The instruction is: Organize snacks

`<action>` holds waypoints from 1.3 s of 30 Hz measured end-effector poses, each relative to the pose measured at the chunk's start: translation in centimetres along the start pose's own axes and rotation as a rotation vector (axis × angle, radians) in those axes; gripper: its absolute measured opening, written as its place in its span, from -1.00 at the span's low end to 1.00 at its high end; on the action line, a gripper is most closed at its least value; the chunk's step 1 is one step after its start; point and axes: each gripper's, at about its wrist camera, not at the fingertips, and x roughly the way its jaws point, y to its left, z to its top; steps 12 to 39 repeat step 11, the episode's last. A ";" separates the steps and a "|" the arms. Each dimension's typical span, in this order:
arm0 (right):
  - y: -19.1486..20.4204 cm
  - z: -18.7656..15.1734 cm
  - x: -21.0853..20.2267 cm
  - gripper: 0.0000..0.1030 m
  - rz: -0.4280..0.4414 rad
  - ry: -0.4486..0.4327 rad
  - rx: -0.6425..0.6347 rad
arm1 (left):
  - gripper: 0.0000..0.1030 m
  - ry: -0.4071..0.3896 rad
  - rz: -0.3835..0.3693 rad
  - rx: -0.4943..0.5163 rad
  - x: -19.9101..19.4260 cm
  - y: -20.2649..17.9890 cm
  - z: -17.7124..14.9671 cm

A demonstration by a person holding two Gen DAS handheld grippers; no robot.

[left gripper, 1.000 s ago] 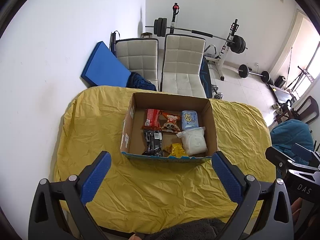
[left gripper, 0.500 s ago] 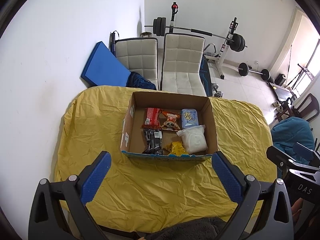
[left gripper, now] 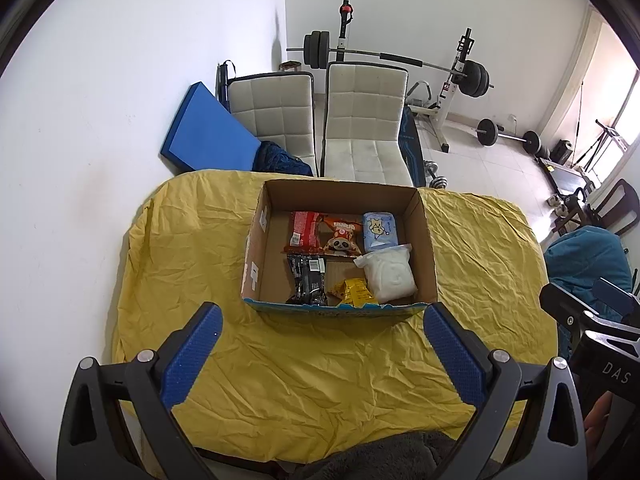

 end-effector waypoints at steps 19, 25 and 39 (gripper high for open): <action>-0.3 0.1 -0.2 1.00 -0.008 -0.008 0.008 | 1.00 -0.002 -0.002 -0.002 -0.1 0.0 0.1; -0.3 0.1 -0.2 1.00 -0.008 -0.008 0.008 | 1.00 -0.002 -0.002 -0.002 -0.1 0.0 0.1; -0.3 0.1 -0.2 1.00 -0.008 -0.008 0.008 | 1.00 -0.002 -0.002 -0.002 -0.1 0.0 0.1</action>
